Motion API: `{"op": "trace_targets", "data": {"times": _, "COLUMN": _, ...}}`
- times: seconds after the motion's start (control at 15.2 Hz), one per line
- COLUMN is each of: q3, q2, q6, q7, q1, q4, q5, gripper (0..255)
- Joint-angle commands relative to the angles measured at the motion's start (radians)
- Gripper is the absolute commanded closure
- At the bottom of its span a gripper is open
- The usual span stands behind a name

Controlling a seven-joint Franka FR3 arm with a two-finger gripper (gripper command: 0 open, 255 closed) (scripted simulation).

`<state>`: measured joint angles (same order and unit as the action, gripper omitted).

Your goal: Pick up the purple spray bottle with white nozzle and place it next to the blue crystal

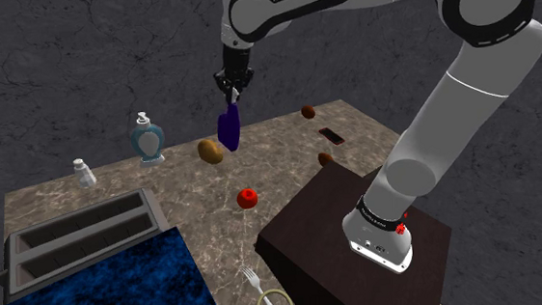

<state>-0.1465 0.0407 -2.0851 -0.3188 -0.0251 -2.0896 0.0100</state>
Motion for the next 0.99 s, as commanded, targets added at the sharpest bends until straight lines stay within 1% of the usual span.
{"op": "trace_targets", "data": {"times": 0.0, "q3": 0.000, "q2": 0.007, "q6": 0.027, "q7": 0.001, "q1": 0.000, "q4": 0.019, "q5": -0.001, "gripper": 255}}
{"op": "trace_targets", "data": {"times": 0.92, "q3": 0.002, "q2": 0.041, "q6": 0.212, "q7": 0.007, "q1": 0.001, "q4": 0.171, "q5": -0.007, "gripper": 255}}
